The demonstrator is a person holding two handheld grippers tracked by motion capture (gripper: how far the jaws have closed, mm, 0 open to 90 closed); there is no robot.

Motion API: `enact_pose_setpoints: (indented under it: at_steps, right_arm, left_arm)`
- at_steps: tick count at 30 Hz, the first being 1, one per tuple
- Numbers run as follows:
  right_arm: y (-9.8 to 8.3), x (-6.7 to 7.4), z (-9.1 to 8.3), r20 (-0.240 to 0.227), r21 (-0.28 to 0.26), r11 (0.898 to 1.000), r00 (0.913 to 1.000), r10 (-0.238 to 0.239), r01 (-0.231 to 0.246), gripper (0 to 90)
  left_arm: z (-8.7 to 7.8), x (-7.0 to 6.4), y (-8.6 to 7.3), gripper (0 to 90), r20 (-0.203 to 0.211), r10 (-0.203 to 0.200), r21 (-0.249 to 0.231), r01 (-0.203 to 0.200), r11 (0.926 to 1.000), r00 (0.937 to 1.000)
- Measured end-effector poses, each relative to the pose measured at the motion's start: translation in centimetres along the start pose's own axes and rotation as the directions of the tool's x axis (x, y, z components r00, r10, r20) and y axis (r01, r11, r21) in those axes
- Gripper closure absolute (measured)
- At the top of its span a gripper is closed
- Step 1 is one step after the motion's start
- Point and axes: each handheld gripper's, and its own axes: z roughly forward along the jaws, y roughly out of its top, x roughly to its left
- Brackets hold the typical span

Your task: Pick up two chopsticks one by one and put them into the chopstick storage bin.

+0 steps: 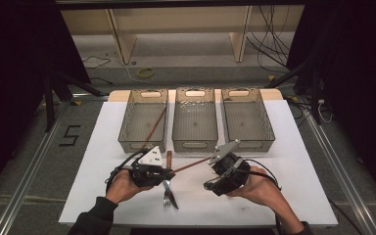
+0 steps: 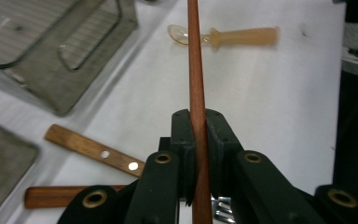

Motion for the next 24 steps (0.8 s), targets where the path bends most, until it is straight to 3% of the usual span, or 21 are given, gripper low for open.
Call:
enact_pose_setpoints:
  at_steps: [5,15,24]
  right_arm:
    - [-0.5,-0.6,0.4,0.018,0.007,0.999,0.9988,0.045,-0.045,36.2]
    - [-1.5,-1.1,0.9,0.021,0.026,0.997,0.9974,0.069,-0.069,35.9]
    - [-2.0,-1.7,1.5,0.042,0.053,0.994,0.9943,0.098,-0.100,34.5]
  left_arm:
    - [-0.9,0.7,-0.1,82.8,-0.032,-0.051,-0.039,0.050,0.9980,0.9982]
    - [-2.7,2.6,-0.2,82.8,-0.097,-0.125,-0.090,0.116,0.9891,0.9875]
    - [-3.8,5.0,-1.2,82.8,-0.161,-0.224,-0.140,0.203,0.9692,0.9611]
